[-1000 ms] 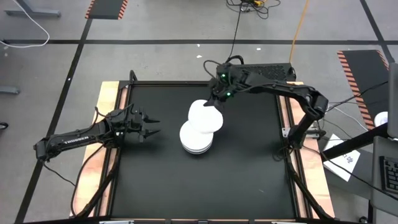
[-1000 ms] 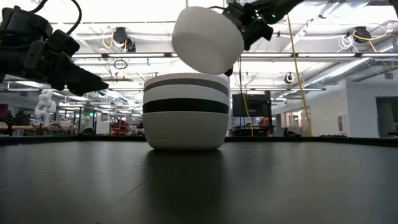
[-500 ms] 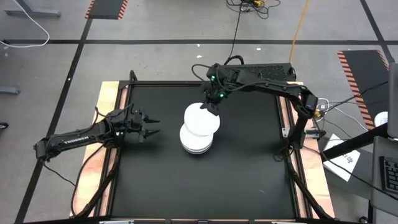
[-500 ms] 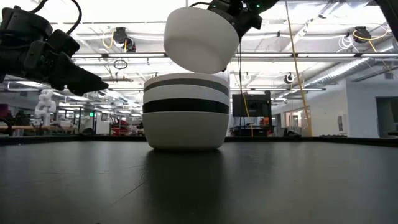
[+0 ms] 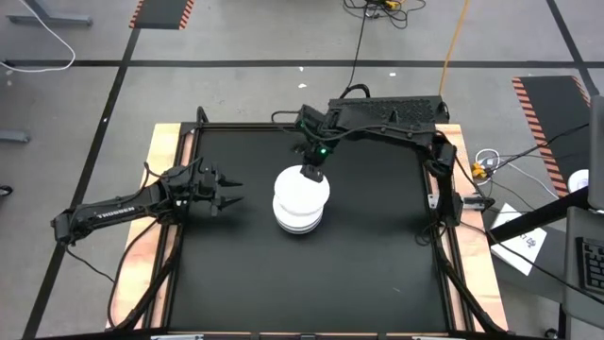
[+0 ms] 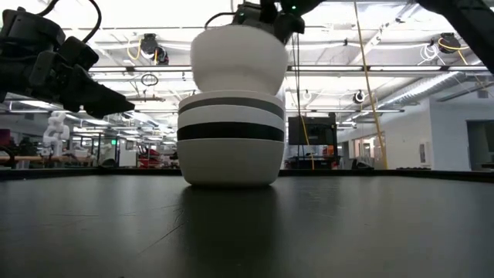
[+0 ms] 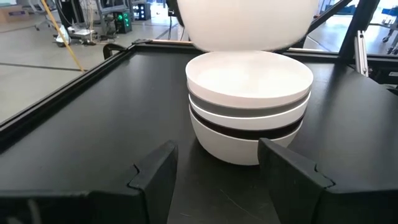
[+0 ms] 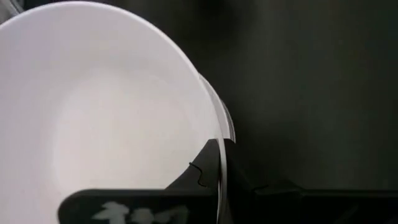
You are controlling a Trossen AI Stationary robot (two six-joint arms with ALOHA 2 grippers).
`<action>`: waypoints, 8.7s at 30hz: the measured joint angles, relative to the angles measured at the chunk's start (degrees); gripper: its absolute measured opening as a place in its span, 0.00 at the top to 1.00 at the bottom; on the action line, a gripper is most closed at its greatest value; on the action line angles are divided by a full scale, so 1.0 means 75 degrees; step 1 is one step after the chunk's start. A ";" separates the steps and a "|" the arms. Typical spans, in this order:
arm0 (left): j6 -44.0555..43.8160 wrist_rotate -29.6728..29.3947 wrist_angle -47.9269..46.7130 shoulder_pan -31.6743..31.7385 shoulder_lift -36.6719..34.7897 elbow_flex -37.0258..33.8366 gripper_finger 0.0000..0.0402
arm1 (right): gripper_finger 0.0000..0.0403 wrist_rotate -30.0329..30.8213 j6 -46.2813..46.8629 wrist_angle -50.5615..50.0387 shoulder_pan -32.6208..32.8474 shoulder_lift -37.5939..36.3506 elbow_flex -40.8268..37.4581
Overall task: Nest bowls inside each other
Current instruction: Stack the white bowl on top of the white bowl, then return to Home Position
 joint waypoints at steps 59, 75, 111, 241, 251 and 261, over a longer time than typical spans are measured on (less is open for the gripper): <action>0.0083 0.0353 0.0114 0.0000 -0.0015 -0.0009 0.44 | 1.00 0.0958 -0.0125 -0.0135 0.0595 0.0904 0.0136; 0.0076 0.0356 0.0056 -0.0002 -0.0015 -0.0003 0.44 | 0.98 0.0989 0.0233 0.0892 0.0749 0.0868 -0.0220; 0.0047 0.0344 0.0036 0.0000 -0.0015 0.0000 0.44 | 0.51 0.0606 0.0578 0.0956 0.0878 0.0489 -0.0226; 0.0074 0.1196 0.0422 -0.0003 -0.0072 0.0000 0.44 | 0.51 0.1765 0.2703 0.7744 0.0341 -1.4068 -1.3943; 0.0064 0.1145 0.0551 -0.0003 -0.0072 0.0000 0.44 | 0.51 0.2235 0.2606 0.7801 0.0335 -1.4570 -1.4501; 0.0219 -0.0202 0.0539 -0.0012 -0.0044 0.0000 0.44 | 0.51 0.2439 0.2172 0.7925 0.0335 -1.4668 -1.4721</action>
